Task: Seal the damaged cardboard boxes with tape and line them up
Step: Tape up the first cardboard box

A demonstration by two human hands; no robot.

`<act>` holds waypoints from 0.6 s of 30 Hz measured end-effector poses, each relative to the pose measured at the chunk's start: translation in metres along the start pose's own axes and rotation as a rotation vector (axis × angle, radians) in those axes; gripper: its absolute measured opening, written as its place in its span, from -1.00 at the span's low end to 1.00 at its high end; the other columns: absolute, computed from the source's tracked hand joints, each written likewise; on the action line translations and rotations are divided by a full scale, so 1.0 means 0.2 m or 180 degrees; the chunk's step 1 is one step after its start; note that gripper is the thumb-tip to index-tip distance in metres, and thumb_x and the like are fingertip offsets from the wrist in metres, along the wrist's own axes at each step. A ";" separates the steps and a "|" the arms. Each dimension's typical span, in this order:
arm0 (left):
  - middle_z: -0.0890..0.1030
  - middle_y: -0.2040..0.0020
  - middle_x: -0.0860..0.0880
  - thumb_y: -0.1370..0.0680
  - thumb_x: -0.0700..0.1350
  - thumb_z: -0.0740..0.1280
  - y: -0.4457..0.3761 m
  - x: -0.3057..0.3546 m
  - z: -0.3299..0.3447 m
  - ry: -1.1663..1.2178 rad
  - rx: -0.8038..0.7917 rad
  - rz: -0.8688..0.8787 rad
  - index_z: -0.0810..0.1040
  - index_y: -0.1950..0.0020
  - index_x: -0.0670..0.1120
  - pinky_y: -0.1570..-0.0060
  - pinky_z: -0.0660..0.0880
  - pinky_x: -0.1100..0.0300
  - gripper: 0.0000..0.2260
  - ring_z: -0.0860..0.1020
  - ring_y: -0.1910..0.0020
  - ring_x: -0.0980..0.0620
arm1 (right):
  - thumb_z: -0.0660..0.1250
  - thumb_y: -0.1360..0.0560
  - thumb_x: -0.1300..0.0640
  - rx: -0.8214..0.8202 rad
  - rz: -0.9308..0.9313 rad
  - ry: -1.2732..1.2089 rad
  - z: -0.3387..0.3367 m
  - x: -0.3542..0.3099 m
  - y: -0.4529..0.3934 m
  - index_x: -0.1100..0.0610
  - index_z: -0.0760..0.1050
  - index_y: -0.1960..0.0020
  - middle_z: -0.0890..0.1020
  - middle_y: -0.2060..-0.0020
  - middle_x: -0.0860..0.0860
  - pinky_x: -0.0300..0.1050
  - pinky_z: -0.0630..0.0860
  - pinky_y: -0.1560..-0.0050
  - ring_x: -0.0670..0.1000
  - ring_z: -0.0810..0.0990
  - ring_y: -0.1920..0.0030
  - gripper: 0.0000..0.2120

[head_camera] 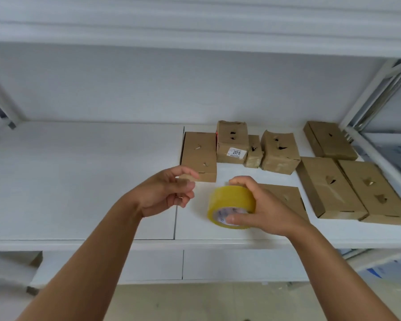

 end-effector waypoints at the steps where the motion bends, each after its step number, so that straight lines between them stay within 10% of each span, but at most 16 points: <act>1: 0.64 0.28 -0.10 -0.50 -0.19 0.42 -0.01 0.00 0.03 0.0013 -0.0020 0.0020 0.71 0.05 -0.04 0.33 0.55 0.25 -0.90 0.58 0.39 0.06 | 0.54 -0.35 -0.16 0.0042 -0.0010 0.0108 0.00 0.02 0.02 -0.36 0.25 -0.28 0.43 -0.12 -0.39 -0.40 0.44 0.08 -0.29 0.47 -0.06 -0.36; 10: 0.69 -0.03 -0.18 -0.49 -0.35 0.37 -0.02 0.06 0.18 -0.0261 -0.0297 0.0190 0.71 -0.03 -0.12 0.03 0.61 0.11 -0.78 0.68 -0.03 -0.10 | 0.34 -0.34 0.20 0.0675 0.0108 -0.1275 0.02 0.18 0.15 -0.14 0.41 0.05 0.53 0.26 -0.12 -0.18 0.46 0.22 -0.07 0.50 0.25 -0.70; 18: 0.60 0.10 -0.34 -0.40 0.02 0.47 -0.08 0.21 0.46 -0.1515 0.0483 0.1061 0.73 0.13 0.15 0.08 0.52 0.17 -0.92 0.56 0.20 -0.20 | 0.45 -0.31 0.20 0.0981 0.0294 -0.2569 0.02 0.31 0.24 -0.01 0.54 0.10 0.62 0.24 -0.01 -0.16 0.57 0.21 0.01 0.64 0.19 -0.79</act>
Point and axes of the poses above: each hand's wrist, its own y-axis away from the middle knuckle, its own z-axis out of the palm, x = y × z, the point moved 5 cm from there along -y, towards the middle knuckle
